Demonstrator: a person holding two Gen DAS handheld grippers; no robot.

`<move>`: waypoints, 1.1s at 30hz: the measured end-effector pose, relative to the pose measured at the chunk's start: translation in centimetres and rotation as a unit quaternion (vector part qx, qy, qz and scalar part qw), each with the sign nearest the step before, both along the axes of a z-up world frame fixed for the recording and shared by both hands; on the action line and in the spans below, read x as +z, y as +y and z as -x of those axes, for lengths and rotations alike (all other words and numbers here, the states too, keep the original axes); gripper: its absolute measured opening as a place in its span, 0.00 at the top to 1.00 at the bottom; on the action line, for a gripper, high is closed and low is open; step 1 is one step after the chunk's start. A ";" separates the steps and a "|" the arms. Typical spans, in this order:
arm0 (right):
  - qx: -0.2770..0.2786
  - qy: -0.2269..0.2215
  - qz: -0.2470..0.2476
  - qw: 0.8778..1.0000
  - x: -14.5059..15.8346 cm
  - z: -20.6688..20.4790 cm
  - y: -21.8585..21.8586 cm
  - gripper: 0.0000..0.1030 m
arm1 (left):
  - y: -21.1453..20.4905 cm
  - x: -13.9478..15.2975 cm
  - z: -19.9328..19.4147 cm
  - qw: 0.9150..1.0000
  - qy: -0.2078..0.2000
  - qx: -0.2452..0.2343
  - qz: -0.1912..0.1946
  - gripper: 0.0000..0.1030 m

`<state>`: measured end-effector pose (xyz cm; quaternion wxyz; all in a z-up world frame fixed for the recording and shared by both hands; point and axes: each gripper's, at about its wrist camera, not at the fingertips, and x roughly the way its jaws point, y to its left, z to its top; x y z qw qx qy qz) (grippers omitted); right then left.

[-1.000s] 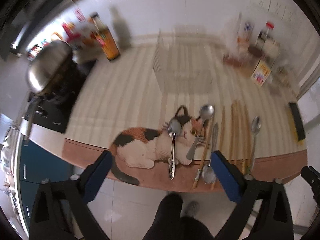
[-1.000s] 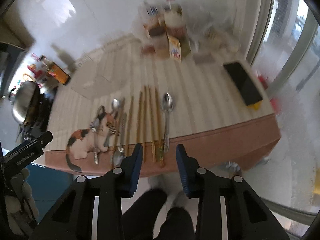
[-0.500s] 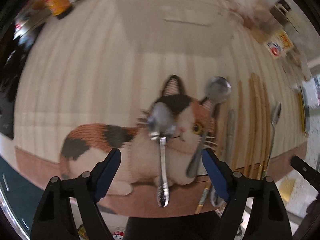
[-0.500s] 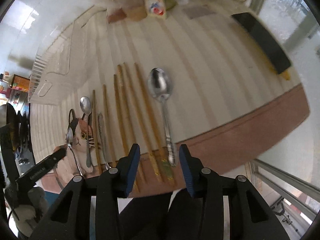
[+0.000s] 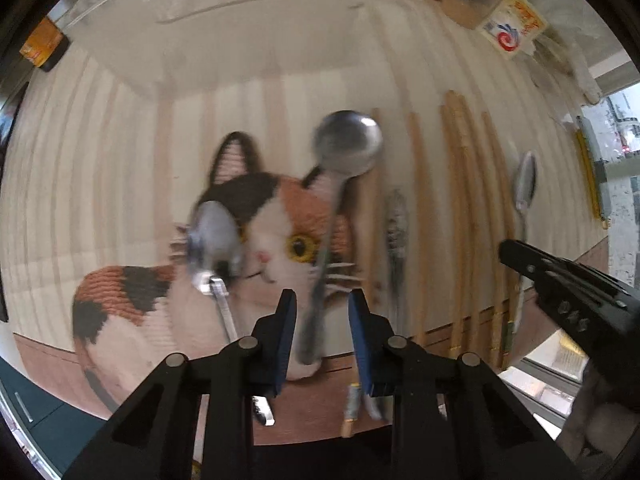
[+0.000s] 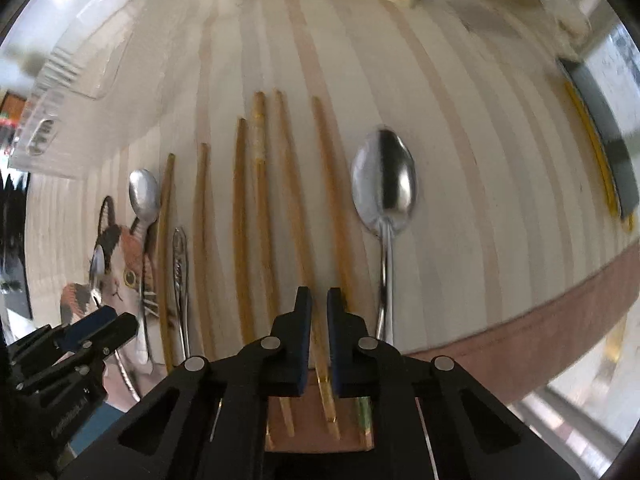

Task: Organize utensils
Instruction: 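Lower both tools toward the wooden chopsticks on the cat placemat, then close the right tool on a wooden chopstick while the left tool grasps another chopstick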

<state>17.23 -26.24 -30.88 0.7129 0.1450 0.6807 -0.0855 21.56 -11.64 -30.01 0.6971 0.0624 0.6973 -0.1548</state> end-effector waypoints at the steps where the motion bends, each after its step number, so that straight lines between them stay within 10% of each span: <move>1: 0.004 0.001 0.005 1.000 0.1 -0.1 0.1 0.93 | -0.9 -0.3 0.1 1.000 0.002 0.000 0.001 0.76; 14: -0.018 0.013 -0.034 0.999 0.4 0.9 -2.6 1.00 | -8.8 -3.5 0.6 1.000 -0.006 -0.021 -0.021 0.76; 16: -0.018 0.012 -0.038 0.999 0.7 1.0 -3.3 0.99 | -8.5 -3.5 0.6 1.000 -0.007 -0.016 -0.014 0.95; 33: -0.032 -0.015 -0.073 0.997 1.7 1.7 -6.0 1.00 | -6.0 -0.1 1.7 1.000 -0.024 -0.007 -0.008 0.96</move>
